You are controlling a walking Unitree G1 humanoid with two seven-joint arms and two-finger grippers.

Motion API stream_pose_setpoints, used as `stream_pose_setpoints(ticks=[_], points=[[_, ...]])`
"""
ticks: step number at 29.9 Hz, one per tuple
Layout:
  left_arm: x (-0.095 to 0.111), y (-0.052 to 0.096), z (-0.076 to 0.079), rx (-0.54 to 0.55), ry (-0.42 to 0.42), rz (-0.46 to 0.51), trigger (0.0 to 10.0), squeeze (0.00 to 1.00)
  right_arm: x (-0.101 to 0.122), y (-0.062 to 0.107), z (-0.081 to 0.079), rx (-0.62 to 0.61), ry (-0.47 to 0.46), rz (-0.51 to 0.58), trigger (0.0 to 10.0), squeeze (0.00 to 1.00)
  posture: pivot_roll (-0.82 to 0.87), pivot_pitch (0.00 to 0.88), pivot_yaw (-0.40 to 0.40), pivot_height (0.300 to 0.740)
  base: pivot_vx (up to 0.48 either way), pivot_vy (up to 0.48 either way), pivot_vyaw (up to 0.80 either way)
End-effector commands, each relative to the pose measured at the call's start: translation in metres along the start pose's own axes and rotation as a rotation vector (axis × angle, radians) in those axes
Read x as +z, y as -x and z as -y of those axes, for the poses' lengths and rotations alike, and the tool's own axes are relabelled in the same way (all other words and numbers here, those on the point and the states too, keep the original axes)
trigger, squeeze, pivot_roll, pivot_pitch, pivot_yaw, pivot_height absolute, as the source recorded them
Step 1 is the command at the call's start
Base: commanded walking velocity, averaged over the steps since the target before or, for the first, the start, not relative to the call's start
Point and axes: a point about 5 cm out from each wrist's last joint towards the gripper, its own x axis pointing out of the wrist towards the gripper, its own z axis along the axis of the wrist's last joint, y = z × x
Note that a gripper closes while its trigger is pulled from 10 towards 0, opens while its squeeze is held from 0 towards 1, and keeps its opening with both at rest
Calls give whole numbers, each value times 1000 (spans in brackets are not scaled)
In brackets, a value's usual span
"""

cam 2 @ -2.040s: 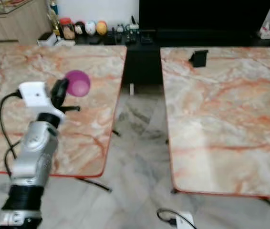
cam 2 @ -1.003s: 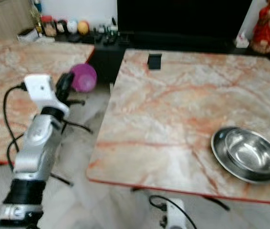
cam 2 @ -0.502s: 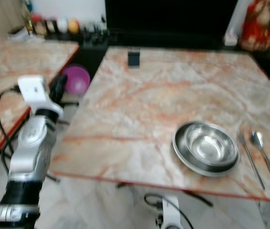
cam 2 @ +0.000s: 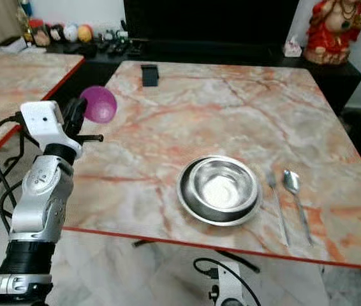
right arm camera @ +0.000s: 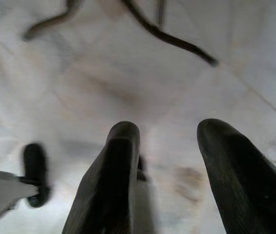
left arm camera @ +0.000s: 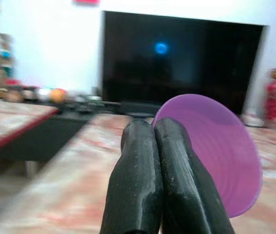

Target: Setting the table

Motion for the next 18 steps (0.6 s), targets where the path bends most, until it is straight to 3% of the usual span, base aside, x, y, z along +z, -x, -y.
stream_pose_setpoints(ticks=[1, 4, 10, 15, 18], points=[[6, -1, -8, 15, -23, 17, 10000, 0, 5, 0, -2, 5, 0, 16, 10000, 0, 5, 0, -7, 740, 0, -345, 0], [6, -1, -10, 17, -28, 16, 10000, 0, 4, 0, -1, 5, 2, 15, 10000, 0, 7, 0, -9, 740, 0, -344, 0], [1, -4, -16, -40, -85, -43, 10000, 0, 4, 0, -1, 7, 4, 14, 10000, 0, 9, 0, -11, 740, 0, 0, 0], [4, -14, -30, -107, -183, -109, 10000, 0, 5, -1, -1, 7, 8, 14, 10000, 0, 17, 0, -17, 740, 0, 0, 0], [4, -18, -32, -111, -165, -125, 10000, 0, 5, -1, 0, 9, 11, 14, 10000, 0, 17, 0, -17, 740, 0, 0, 0]])
